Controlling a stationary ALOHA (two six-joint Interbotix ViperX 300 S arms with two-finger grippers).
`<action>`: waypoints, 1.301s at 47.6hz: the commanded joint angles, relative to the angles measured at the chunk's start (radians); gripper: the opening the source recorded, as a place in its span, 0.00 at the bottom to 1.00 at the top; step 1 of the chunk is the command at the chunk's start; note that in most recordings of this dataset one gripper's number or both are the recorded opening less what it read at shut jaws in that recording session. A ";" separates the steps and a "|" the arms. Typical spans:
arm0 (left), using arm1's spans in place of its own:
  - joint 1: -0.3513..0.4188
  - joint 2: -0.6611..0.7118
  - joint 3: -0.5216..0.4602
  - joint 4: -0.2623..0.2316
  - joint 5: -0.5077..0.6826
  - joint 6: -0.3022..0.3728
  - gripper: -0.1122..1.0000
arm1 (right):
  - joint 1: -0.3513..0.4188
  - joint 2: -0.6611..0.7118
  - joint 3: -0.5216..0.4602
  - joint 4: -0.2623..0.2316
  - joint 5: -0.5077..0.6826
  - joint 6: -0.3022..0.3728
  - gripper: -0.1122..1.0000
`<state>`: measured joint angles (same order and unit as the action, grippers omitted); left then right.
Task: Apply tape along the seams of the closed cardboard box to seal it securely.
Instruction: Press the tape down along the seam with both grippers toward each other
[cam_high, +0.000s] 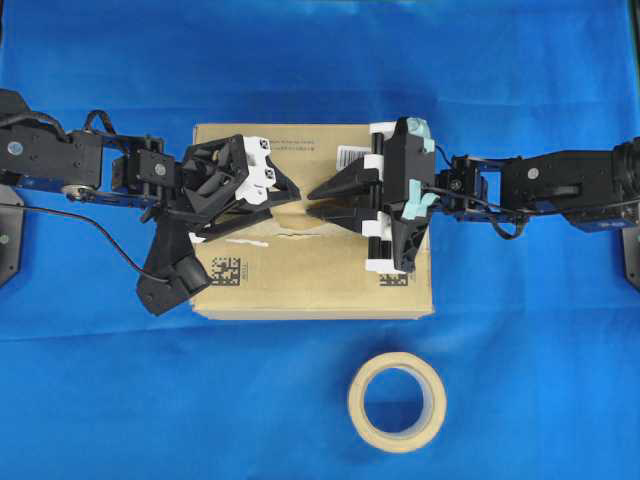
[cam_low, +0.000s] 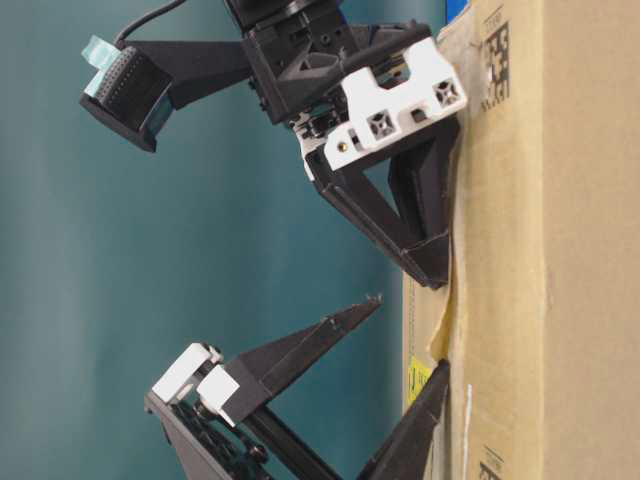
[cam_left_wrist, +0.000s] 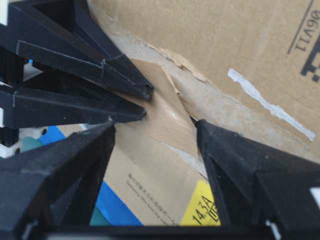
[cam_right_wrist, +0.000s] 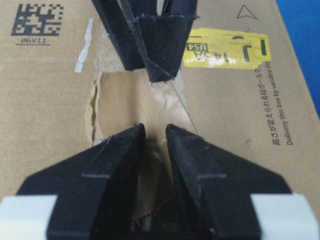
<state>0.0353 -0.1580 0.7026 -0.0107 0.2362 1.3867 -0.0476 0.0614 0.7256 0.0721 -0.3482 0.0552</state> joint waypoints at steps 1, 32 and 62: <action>0.000 -0.021 -0.002 0.000 0.029 -0.002 0.69 | 0.000 -0.006 -0.003 0.003 0.008 0.002 0.36; -0.005 -0.130 0.089 -0.028 -0.336 -0.322 0.66 | 0.000 -0.032 0.014 0.003 0.003 0.002 0.36; -0.003 0.005 0.089 -0.020 -0.548 -1.173 0.10 | -0.040 -0.038 0.012 0.003 -0.067 0.002 0.14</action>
<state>0.0337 -0.1611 0.8084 -0.0337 -0.2915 0.2148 -0.0721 0.0476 0.7470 0.0721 -0.4019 0.0552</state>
